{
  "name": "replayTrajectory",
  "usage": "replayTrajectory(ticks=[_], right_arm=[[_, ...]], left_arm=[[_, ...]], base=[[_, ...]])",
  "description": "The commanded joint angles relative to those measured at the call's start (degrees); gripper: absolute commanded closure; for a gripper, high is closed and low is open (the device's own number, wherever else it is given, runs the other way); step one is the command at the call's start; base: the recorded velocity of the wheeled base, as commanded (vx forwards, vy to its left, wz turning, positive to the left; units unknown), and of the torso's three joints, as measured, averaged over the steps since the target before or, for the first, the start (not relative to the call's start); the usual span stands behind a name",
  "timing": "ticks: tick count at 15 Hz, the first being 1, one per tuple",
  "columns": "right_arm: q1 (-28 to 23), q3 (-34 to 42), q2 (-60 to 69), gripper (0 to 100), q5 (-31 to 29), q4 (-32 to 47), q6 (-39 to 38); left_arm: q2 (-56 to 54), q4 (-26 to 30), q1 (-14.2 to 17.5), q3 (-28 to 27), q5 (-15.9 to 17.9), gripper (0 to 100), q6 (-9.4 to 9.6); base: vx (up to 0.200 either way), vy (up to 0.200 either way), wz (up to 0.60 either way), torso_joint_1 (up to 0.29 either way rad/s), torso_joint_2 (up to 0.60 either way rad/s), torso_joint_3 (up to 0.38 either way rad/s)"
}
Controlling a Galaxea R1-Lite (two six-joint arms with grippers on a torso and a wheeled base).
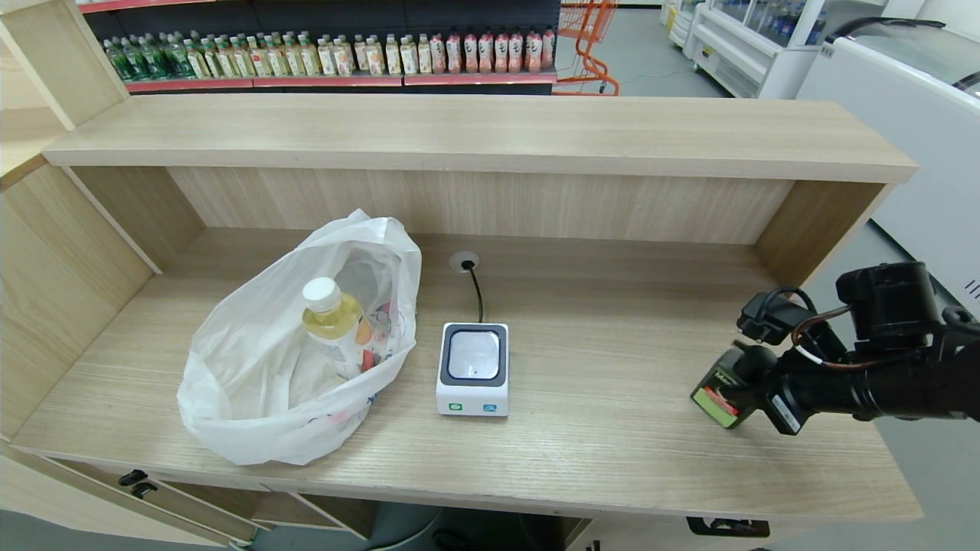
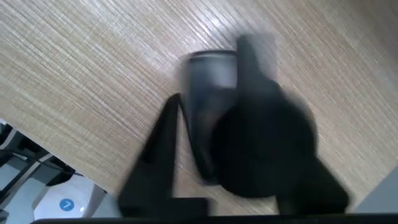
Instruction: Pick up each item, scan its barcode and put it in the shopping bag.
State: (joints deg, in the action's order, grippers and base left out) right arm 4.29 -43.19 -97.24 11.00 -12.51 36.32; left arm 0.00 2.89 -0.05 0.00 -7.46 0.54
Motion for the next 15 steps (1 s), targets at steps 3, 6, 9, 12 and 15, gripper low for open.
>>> replayTrajectory(ticks=[3,6,9,12,15], right_arm=[[0.6,0.7,-0.1,100,0.2,-0.4,0.1],[0.5,4.3,4.6,100,2.0,-5.2,0.1],[0.2,13.4,10.9,100,2.3,-21.0,1.7],[-2.4,20.5,14.1,100,4.3,-38.6,20.2],[-1.8,20.7,13.8,100,23.5,-42.8,35.2]], left_arm=[[0.0,0.0,0.0,0.0,0.0,0,-0.01],[0.0,0.0,0.0,0.0,0.0,0,-0.01],[0.1,0.0,0.0,0.0,0.0,0,-0.01],[0.1,0.0,0.0,0.0,0.0,0,-0.01],[0.0,0.0,0.0,0.0,0.0,0,-0.01]], base=[[0.0,0.0,0.0,0.0,0.0,0.0],[0.0,0.0,0.0,0.0,0.0,0.0],[0.0,0.0,0.0,0.0,0.0,0.0],[0.0,0.0,0.0,0.0,0.0,0.0],[0.0,0.0,0.0,0.0,0.0,0.0]])
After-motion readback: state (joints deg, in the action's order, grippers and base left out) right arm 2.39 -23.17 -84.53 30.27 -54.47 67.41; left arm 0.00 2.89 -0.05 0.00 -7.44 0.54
